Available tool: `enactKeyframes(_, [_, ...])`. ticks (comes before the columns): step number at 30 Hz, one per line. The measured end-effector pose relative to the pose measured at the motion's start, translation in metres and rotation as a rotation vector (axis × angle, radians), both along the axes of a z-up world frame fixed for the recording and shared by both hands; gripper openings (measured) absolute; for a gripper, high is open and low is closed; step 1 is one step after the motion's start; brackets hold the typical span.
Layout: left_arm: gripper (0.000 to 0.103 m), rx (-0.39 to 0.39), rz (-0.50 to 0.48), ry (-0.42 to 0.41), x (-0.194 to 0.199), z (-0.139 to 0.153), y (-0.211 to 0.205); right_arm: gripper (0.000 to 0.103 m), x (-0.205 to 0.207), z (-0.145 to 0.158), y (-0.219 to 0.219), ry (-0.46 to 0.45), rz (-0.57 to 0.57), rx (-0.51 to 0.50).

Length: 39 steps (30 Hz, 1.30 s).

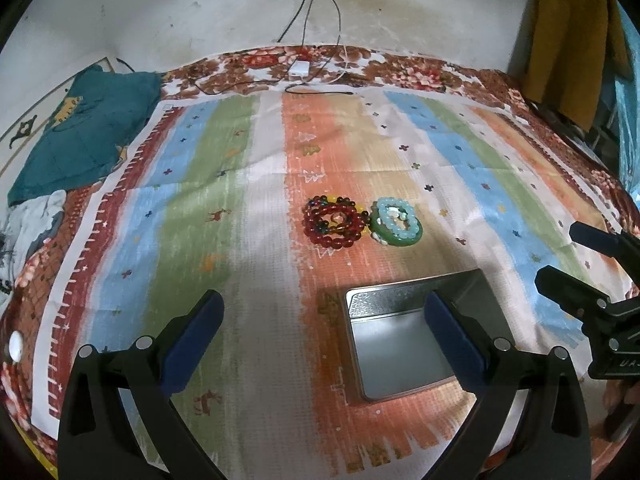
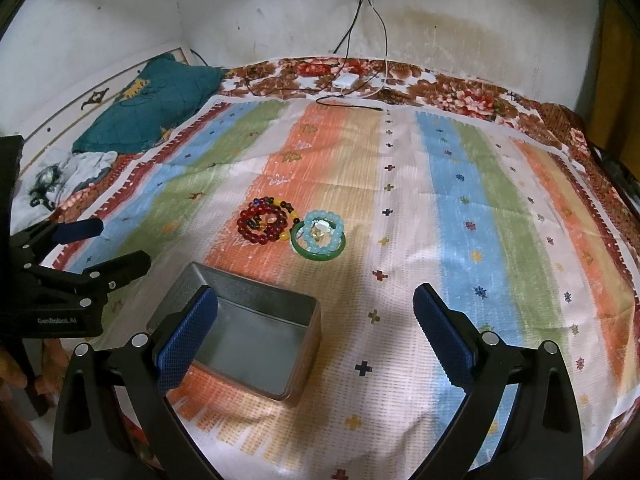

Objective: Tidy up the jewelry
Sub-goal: 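Move both grippers open toward the red bracelet and green bangle stack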

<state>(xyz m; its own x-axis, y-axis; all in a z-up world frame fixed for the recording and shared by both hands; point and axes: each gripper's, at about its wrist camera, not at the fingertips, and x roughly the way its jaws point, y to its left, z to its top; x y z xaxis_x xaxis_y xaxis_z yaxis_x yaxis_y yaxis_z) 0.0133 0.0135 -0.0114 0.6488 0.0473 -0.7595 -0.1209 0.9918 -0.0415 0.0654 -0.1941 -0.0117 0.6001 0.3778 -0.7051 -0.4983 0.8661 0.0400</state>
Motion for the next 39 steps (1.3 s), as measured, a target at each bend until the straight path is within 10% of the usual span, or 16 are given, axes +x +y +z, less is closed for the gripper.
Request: enactKeyframes(39, [0.098, 0.019, -0.006, 0.065, 0.048, -0.018, 0.021, 0.099, 0.061, -0.016, 0.005, 0.104, -0.066, -0.033])
